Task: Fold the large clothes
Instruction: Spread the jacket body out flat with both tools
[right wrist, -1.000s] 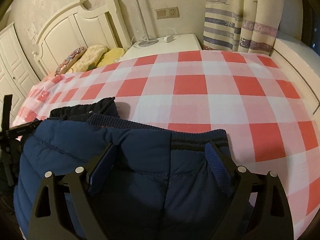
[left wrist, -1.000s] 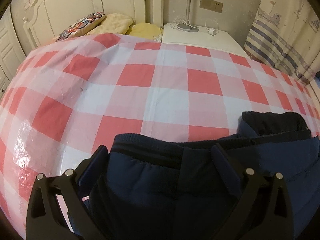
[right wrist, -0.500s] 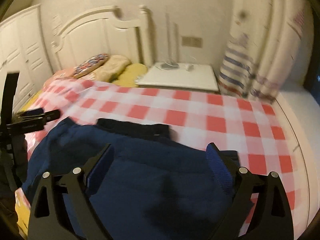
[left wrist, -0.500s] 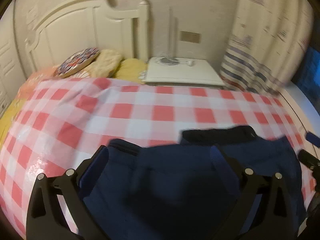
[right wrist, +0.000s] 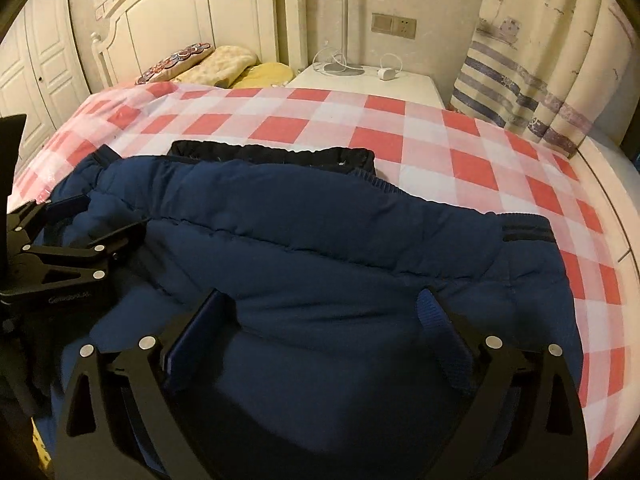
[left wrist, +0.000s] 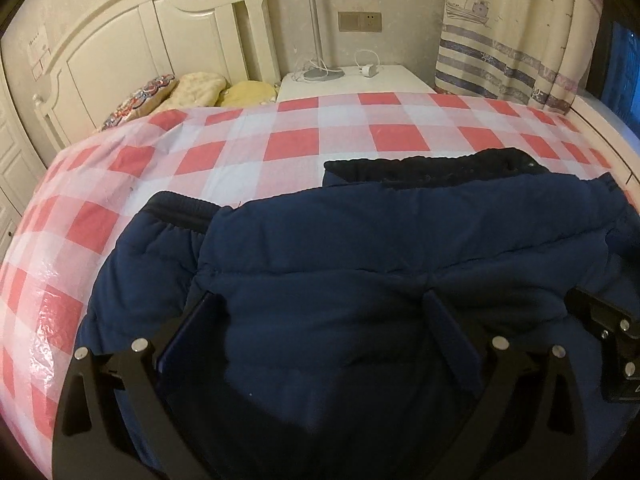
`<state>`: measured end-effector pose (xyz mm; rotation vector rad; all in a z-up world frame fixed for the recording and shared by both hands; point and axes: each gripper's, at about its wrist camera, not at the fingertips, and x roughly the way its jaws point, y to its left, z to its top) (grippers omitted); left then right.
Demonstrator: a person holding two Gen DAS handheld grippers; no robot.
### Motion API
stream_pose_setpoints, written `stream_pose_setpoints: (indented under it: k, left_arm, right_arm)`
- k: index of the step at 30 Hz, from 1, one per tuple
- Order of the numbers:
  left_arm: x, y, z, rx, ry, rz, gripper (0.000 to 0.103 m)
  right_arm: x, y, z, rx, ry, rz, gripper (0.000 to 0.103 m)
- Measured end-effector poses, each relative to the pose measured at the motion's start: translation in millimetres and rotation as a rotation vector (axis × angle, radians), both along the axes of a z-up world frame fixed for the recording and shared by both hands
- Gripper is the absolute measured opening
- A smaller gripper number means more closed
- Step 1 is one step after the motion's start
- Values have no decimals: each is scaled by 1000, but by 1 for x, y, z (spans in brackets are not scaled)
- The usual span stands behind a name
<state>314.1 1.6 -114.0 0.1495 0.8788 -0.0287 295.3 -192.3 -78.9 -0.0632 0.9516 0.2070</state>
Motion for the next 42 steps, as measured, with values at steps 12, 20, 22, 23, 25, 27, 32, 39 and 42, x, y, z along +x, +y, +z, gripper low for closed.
stream_pose_setpoints:
  k: [12,20,22,23,25,27,32,39,42]
  left_arm:
    - [10,-4,4,77,100,-49,101]
    - [-55,26,58,-109,-11,-27,101]
    - [-63,15,42,-87,-1,-46,101]
    - [-64,7,29,-61,17,-55,101]
    - [-68,-3,8,-7,2,-55,101]
    - [-73,-4,7,-2,-35,-56,101]
    - [-73,1,4,-33,-43,-58,101]
    - [-73,0,2,-24,-51,-58,101]
    - [-73,0,2,-25,-43,-59,101]
  right_arm:
    - [15,-1,-9,9,111,27,99]
    - [-56,-34,62,151,-92,-11,98]
    - [-66,-26,61,124,-101,10,98]
    - [-68,-20,57,99,-97,26,98]
    - [-67,-3,38,32,-60,68,98]
    - [-68,9,15,-22,-44,79,98]
    - [-69,7,7,-3,-70,76,99]
    - [-70,4,3,22,-82,79,99]
    - [-69,2,4,31,-84,83,99]
